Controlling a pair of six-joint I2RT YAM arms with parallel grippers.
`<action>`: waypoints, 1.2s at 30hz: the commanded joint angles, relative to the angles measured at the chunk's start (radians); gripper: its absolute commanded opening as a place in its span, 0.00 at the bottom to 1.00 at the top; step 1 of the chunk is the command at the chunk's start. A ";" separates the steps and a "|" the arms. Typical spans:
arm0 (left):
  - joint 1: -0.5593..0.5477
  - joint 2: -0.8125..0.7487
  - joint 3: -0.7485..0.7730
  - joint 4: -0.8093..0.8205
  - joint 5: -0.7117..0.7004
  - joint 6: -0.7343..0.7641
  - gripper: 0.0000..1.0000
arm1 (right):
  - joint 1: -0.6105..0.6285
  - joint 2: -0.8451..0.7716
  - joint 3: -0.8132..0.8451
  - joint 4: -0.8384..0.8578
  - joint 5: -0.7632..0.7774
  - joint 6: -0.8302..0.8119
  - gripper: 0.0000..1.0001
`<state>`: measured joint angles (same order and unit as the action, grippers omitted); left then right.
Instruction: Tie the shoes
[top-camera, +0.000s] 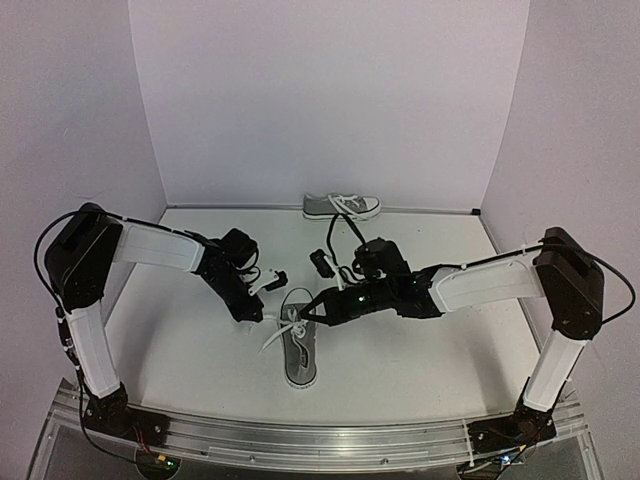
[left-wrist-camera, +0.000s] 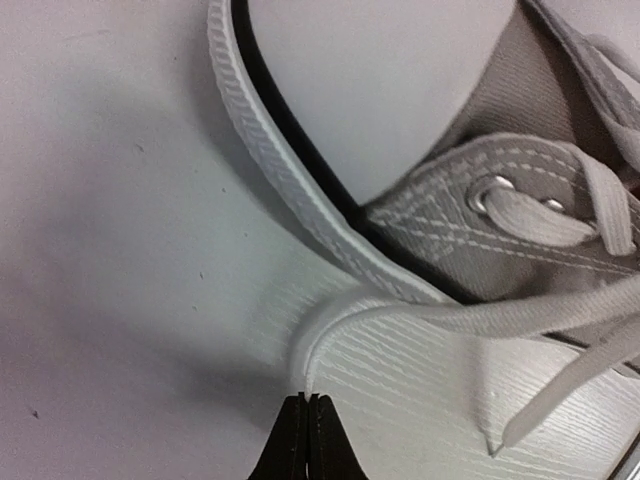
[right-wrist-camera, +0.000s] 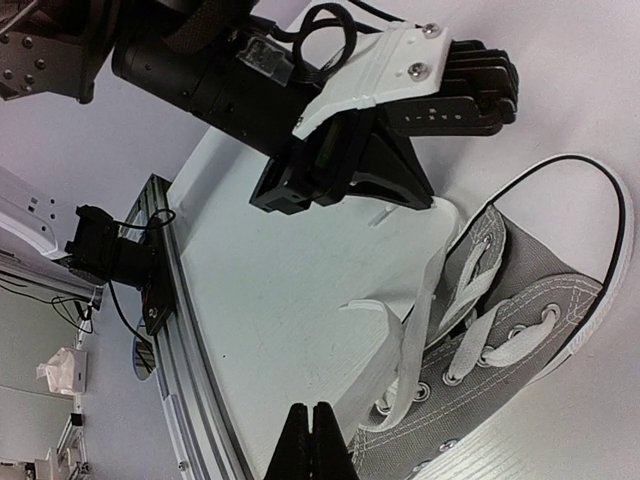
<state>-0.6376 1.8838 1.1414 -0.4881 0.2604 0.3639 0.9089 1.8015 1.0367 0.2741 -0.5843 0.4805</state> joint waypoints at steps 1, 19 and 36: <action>-0.003 -0.137 -0.037 -0.016 0.000 -0.089 0.00 | 0.004 0.010 0.017 0.027 0.019 0.001 0.00; -0.382 -0.730 -0.229 -0.179 -0.137 -0.458 0.00 | 0.000 0.011 0.038 0.022 0.050 0.007 0.00; -0.621 -0.452 -0.140 -0.337 -0.249 -0.672 0.00 | -0.029 0.001 0.069 -0.011 0.064 -0.011 0.00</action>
<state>-1.1700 1.3898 0.9286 -0.7905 0.0444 -0.2663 0.8943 1.8015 1.0679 0.2639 -0.5393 0.4819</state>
